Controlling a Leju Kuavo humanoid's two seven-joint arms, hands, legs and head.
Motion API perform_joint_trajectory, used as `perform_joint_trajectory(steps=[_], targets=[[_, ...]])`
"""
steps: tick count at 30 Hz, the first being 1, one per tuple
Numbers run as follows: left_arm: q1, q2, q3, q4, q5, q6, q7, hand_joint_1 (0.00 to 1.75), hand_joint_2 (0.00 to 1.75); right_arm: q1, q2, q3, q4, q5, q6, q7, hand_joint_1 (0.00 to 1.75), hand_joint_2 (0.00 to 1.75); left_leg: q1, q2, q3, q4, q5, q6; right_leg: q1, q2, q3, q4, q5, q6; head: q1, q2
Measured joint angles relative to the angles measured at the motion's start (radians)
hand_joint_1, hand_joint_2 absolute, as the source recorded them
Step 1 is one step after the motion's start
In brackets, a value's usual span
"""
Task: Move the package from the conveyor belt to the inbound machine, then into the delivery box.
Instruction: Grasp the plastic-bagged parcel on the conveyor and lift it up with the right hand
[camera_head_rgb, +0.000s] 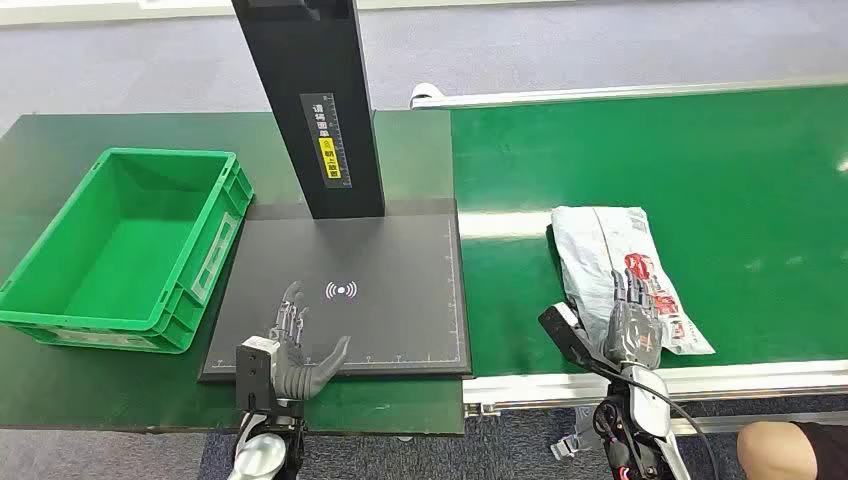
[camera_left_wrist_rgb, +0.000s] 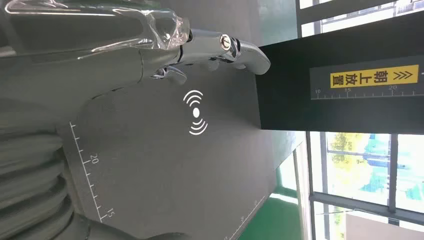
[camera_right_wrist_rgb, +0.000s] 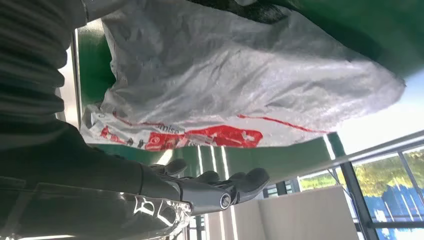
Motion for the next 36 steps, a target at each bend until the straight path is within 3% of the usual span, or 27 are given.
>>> perform_joint_trajectory(steps=[10, 24, 26, 27, 28, 30, 31, 36], targets=[[-0.002, 0.000, -0.009, 0.010, 0.000, 0.003, 0.001, 0.00, 1.75, -0.012, 0.014, 0.000, 0.070, 0.037, -0.004, 0.037, 0.00, 1.75, 0.000, 0.000, 0.000, 0.000, 0.000, 0.000, 0.000, 0.000, 0.000, 0.000, 0.000, 0.000, 0.000, 0.000], [-0.002, 0.000, -0.013, 0.019, 0.001, 0.012, 0.002, 0.00, 1.75, -0.004, 0.043, -0.005, 0.082, -0.030, 0.000, 0.038, 0.00, 1.75, 0.000, 0.000, 0.000, 0.000, 0.000, 0.000, 0.000, 0.000, 0.000, 0.000, 0.000, 0.000, 0.000, 0.000], [-0.003, 0.000, -0.013, 0.019, 0.001, 0.014, 0.002, 0.00, 1.75, -0.001, 0.048, -0.006, 0.082, -0.031, 0.002, 0.042, 0.31, 1.75, 0.000, 0.000, 0.000, 0.000, 0.000, 0.000, 0.000, 0.000, 0.000, 0.000, 0.000, 0.000, 0.000, 0.000], [-0.003, 0.000, -0.013, 0.019, 0.001, 0.017, 0.002, 0.00, 1.75, 0.000, 0.051, -0.006, 0.080, -0.031, 0.006, 0.046, 0.59, 1.75, 0.000, 0.000, 0.000, 0.000, 0.000, 0.000, 0.000, 0.000, 0.000, 0.000, 0.000, 0.000, 0.000, 0.000], [-0.004, 0.000, -0.013, 0.020, 0.002, 0.019, 0.002, 0.00, 1.75, 0.002, 0.054, -0.006, 0.077, -0.032, 0.011, 0.052, 1.00, 1.75, 0.000, 0.000, 0.000, 0.000, 0.000, 0.000, 0.000, 0.000, 0.000, 0.000, 0.000, 0.000, 0.000, 0.000], [-0.008, 0.000, -0.013, 0.022, 0.003, 0.023, 0.003, 0.00, 1.75, 0.007, 0.061, -0.006, 0.067, -0.034, 0.022, 0.063, 1.56, 1.75, 0.000, 0.000, 0.000, 0.000, 0.000, 0.000, 0.000, 0.000, 0.000, 0.000, 0.000, 0.000, 0.000, 0.000], [-0.010, 0.000, -0.013, 0.024, 0.003, 0.024, 0.003, 0.00, 1.75, 0.009, 0.065, -0.006, 0.061, -0.034, 0.027, 0.067, 1.72, 1.75, 0.000, 0.000, 0.000, 0.000, 0.000, 0.000, 0.000, 0.000, 0.000, 0.000, 0.000, 0.000, 0.000, 0.000], [-0.017, 0.000, -0.013, 0.028, 0.005, 0.026, 0.007, 0.00, 1.75, 0.017, 0.078, -0.004, 0.027, -0.054, 0.044, 0.074, 1.75, 1.75, 0.000, 0.000, 0.000, 0.000, 0.000, 0.000, 0.000, 0.000, 0.000, 0.000, 0.000, 0.000, 0.000, 0.000]])
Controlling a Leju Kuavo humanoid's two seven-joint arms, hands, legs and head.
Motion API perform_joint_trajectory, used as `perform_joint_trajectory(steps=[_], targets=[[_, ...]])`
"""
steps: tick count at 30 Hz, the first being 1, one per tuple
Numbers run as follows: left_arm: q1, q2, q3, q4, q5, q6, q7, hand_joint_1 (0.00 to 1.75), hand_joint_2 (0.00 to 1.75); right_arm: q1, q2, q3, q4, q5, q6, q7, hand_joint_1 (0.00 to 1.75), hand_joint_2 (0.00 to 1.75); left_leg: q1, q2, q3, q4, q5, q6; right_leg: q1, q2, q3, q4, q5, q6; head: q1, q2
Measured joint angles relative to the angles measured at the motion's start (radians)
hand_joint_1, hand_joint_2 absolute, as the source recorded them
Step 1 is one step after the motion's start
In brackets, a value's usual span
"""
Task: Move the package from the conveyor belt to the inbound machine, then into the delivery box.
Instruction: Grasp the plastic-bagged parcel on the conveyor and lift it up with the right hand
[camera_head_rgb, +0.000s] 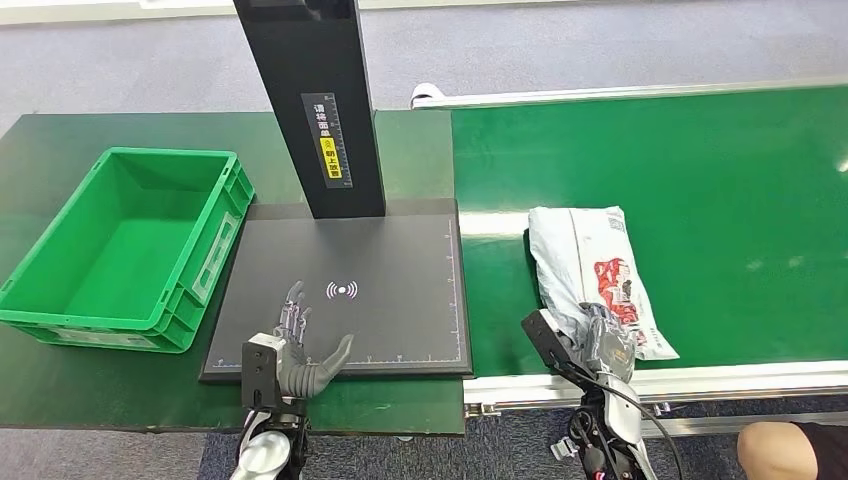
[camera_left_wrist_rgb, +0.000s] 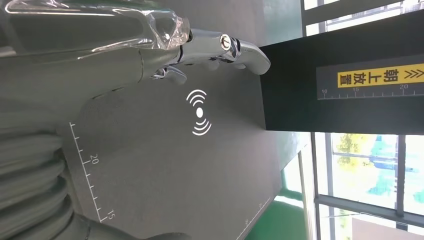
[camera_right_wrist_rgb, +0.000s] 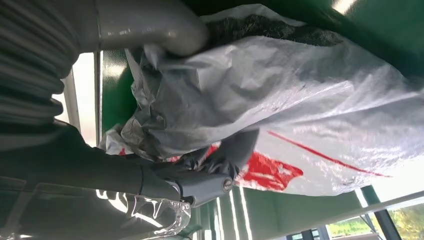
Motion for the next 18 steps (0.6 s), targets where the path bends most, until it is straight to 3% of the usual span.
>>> perform_joint_trajectory(steps=[11, 18], targets=[[-0.016, 0.000, 0.000, 0.010, -0.001, 0.000, 0.005, 0.00, 1.75, 0.015, 0.005, 0.013, -0.072, -0.037, 0.006, -0.006, 1.75, 1.75, 0.000, 0.000, 0.000, 0.000, 0.000, 0.000, 0.000, 0.000, 0.000, 0.000, 0.000, 0.000, 0.000, 0.000], [-0.018, -0.005, 0.000, 0.005, -0.005, 0.002, 0.005, 0.00, 1.75, 0.067, 0.005, 0.022, -0.203, -0.143, -0.057, -0.121, 1.75, 1.75, 0.000, -0.001, 0.000, 0.000, 0.000, 0.000, 0.000, 0.000, 0.000, 0.000, 0.000, 0.000, 0.000, 0.000]])
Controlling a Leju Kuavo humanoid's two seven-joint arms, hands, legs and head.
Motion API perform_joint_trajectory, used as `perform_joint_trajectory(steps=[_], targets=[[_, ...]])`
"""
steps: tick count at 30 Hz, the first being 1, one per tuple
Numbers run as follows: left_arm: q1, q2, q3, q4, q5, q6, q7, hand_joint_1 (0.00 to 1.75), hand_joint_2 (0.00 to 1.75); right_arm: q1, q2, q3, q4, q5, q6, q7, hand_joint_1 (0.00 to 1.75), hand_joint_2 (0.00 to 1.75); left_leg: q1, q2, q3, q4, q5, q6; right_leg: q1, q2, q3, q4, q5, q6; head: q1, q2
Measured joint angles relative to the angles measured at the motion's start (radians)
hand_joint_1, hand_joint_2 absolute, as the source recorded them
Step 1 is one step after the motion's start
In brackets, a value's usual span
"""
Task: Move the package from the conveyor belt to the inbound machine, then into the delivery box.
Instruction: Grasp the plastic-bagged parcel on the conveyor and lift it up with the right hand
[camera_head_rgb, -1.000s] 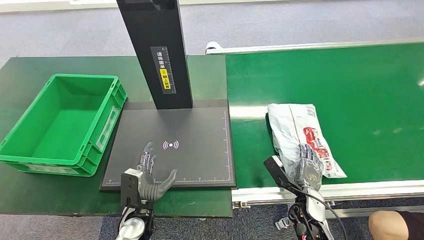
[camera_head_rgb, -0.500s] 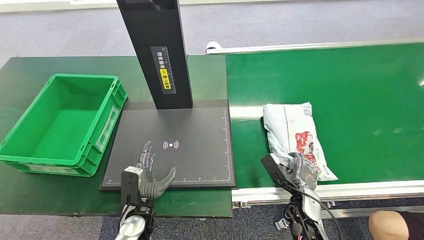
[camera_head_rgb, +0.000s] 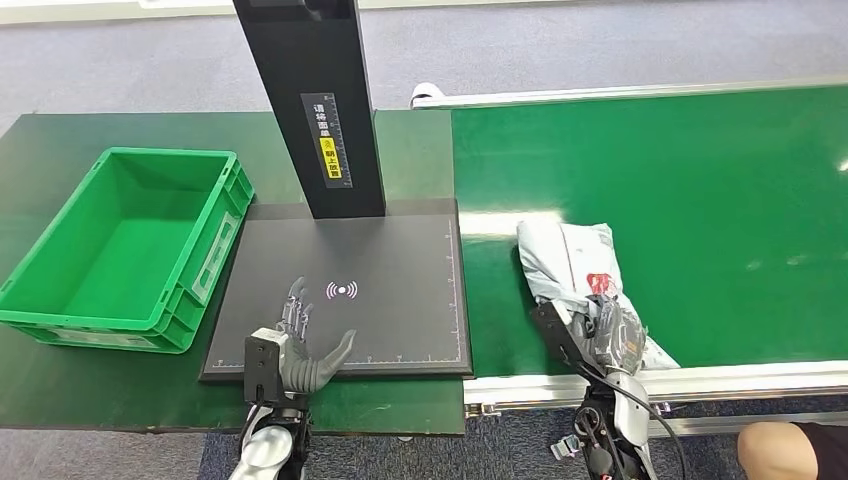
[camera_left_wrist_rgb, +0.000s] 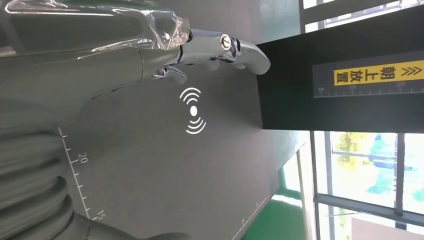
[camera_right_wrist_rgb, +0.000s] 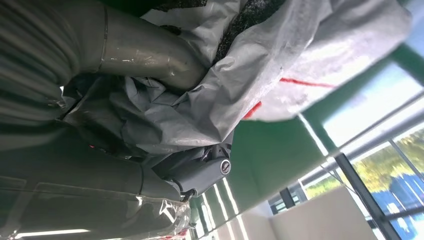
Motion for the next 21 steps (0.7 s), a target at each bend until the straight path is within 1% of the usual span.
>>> perform_joint_trajectory(steps=[2, 6, 8, 10, 13, 15, 21], targets=[[0.006, 0.000, 0.001, -0.020, -0.003, 0.007, -0.004, 0.00, 1.75, 0.031, 0.000, 0.006, -0.076, -0.058, 0.002, -0.045, 1.75, 1.75, 0.000, 0.000, -0.001, 0.000, 0.000, 0.000, 0.000, 0.000, 0.000, 0.000, 0.000, 0.000, 0.000, 0.000], [0.041, 0.007, 0.007, -0.107, -0.021, 0.042, -0.020, 0.00, 1.75, 0.105, -0.002, 0.050, -0.296, -0.150, 0.034, -0.129, 1.75, 1.75, 0.000, 0.001, -0.002, 0.000, 0.000, 0.000, 0.000, 0.000, -0.001, 0.000, 0.000, 0.000, 0.000, 0.000], [0.060, 0.014, 0.019, -0.158, -0.036, 0.064, -0.027, 0.00, 1.75, 0.125, -0.005, 0.088, -0.389, -0.170, 0.055, -0.145, 1.75, 1.75, 0.000, 0.001, -0.002, 0.000, 0.000, 0.000, 0.000, 0.000, -0.002, 0.000, 0.000, 0.000, 0.000, 0.000], [0.072, 0.021, 0.039, -0.204, -0.050, 0.079, -0.032, 0.00, 1.75, 0.125, -0.009, 0.136, -0.455, -0.181, 0.070, -0.147, 1.75, 1.75, 0.000, 0.001, -0.002, 0.000, 0.000, 0.000, 0.001, 0.000, -0.002, 0.000, 0.000, 0.000, 0.000, 0.000], [0.076, 0.028, 0.068, -0.253, -0.064, 0.084, -0.034, 0.00, 1.75, 0.102, -0.017, 0.203, -0.507, -0.189, 0.077, -0.138, 1.75, 1.75, 0.001, 0.001, -0.002, 0.000, 0.001, 0.000, 0.001, 0.000, -0.002, 0.000, 0.000, 0.000, 0.000, 0.000], [0.076, 0.031, 0.079, -0.272, -0.068, 0.084, -0.034, 0.00, 1.75, 0.092, -0.022, 0.231, -0.524, -0.192, 0.077, -0.133, 1.75, 1.75, 0.001, 0.001, -0.002, 0.000, 0.001, 0.000, 0.001, 0.000, -0.001, 0.000, 0.000, 0.000, 0.000, 0.000], [0.078, 0.035, 0.094, -0.296, -0.071, 0.083, -0.034, 0.00, 1.75, 0.087, -0.032, 0.269, -0.553, -0.195, 0.076, -0.131, 1.75, 1.75, 0.000, -0.001, -0.002, 0.000, 0.001, 0.001, 0.000, 0.000, -0.001, 0.000, 0.000, 0.000, 0.000, 0.000]])
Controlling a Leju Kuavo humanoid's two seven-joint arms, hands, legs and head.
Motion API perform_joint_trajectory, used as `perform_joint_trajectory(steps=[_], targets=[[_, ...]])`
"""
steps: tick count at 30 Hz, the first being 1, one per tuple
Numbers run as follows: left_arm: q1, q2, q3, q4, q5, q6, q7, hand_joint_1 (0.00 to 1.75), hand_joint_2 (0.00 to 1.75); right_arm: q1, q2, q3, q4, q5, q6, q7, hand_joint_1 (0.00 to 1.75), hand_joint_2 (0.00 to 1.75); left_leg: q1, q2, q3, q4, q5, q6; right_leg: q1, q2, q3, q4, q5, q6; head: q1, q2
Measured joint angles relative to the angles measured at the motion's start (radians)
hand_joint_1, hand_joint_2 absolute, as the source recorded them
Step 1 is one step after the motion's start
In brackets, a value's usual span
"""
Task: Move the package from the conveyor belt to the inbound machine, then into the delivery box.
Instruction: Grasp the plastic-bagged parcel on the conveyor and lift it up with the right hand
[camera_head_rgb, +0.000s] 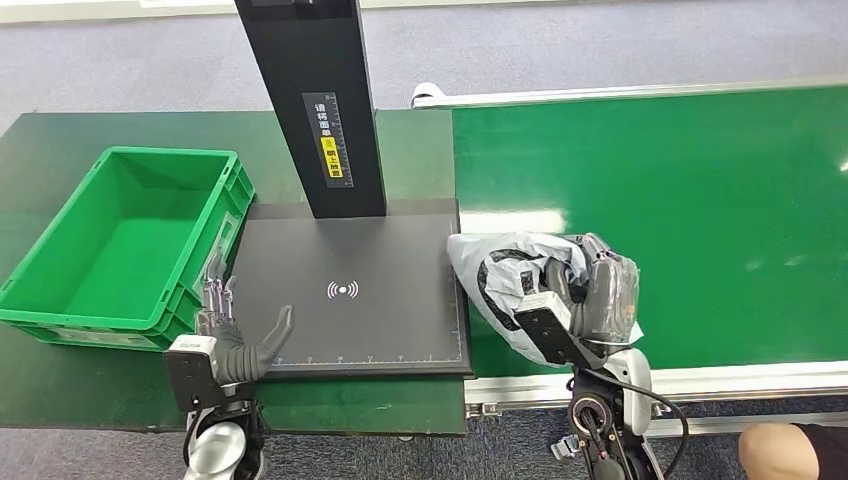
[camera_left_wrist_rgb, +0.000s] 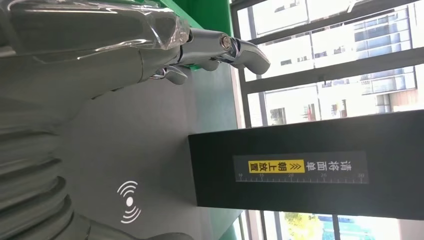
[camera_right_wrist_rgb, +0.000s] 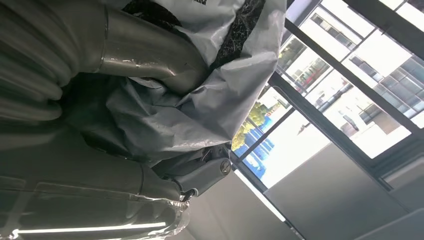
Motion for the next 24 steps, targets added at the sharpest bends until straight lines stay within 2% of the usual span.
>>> perform_joint_trajectory(steps=[6, 12, 18, 24], targets=[[0.001, 0.001, 0.009, -0.009, -0.001, 0.005, -0.006, 0.00, 1.75, -0.006, -0.008, 0.012, -0.008, -0.009, 0.007, -0.002, 1.75, 1.75, 0.000, 0.000, -0.001, 0.000, 0.000, 0.000, 0.000, 0.000, 0.000, 0.000, 0.000, 0.000, 0.000, 0.000], [-0.019, 0.005, 0.029, -0.023, 0.010, 0.023, -0.017, 0.00, 1.75, -0.097, 0.003, 0.073, 0.019, -0.089, 0.126, 0.001, 1.75, 1.75, 0.001, 0.001, 0.000, 0.000, 0.001, 0.000, 0.001, 0.000, 0.000, 0.000, 0.000, 0.000, 0.000, 0.000], [-0.087, 0.006, 0.038, -0.020, 0.034, 0.022, -0.019, 0.00, 1.75, -0.241, 0.076, 0.136, 0.196, -0.298, 0.291, -0.008, 1.75, 1.75, 0.001, 0.003, 0.000, 0.000, 0.002, -0.001, 0.001, 0.000, -0.001, 0.001, 0.002, -0.002, 0.000, 0.000], [-0.155, 0.006, 0.038, 0.011, 0.059, 0.036, -0.019, 0.00, 1.75, -0.364, 0.157, 0.163, 0.383, -0.421, 0.353, -0.021, 1.75, 1.75, 0.001, 0.002, 0.000, 0.000, 0.002, -0.001, 0.001, 0.000, -0.002, 0.001, 0.002, -0.002, 0.000, 0.000]])
